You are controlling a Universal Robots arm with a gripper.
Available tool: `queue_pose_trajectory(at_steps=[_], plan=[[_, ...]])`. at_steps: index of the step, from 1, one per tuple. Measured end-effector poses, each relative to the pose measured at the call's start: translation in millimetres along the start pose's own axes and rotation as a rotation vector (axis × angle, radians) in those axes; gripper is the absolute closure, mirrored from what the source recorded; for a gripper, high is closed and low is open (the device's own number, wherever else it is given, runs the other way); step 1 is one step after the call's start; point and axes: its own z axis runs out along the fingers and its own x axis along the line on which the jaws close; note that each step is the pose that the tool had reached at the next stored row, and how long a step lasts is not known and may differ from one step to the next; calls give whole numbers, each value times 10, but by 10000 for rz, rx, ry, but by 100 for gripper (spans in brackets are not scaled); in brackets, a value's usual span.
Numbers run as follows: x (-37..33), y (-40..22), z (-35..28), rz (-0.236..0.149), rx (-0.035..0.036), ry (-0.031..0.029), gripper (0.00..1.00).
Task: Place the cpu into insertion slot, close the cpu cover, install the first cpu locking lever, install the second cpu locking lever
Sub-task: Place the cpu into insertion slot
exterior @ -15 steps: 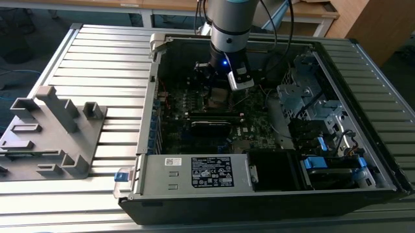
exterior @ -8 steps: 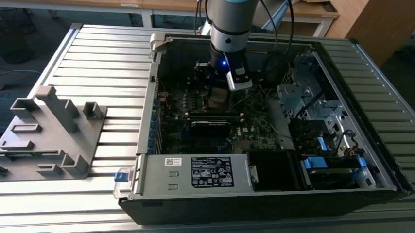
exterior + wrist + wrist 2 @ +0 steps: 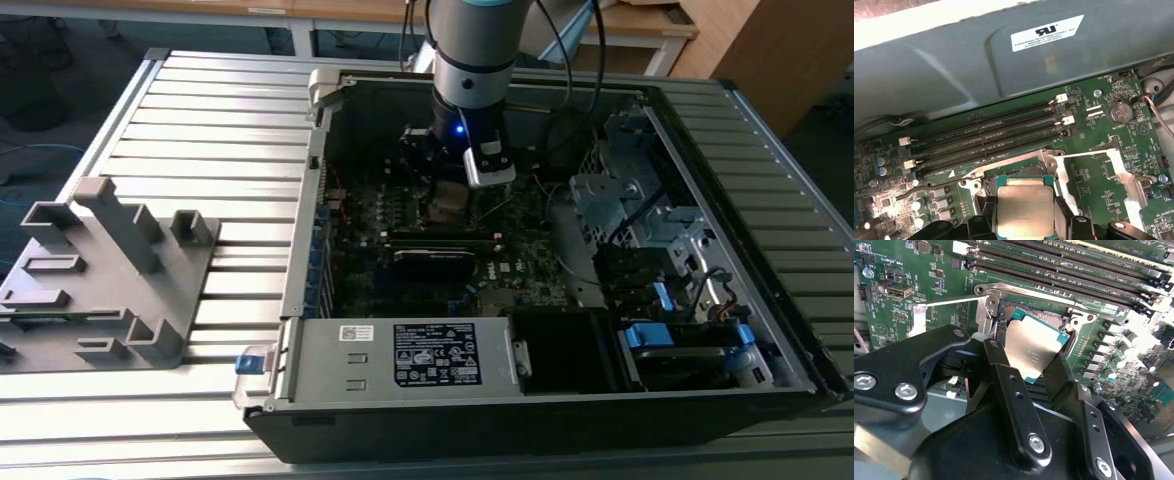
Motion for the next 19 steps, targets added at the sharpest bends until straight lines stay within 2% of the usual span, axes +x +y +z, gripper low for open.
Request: queue_pose_trajectory(at_steps=[11,19], plan=[[0,0,1,54,1,-4,46],[1,-3,31,-13,-15,6,46]])
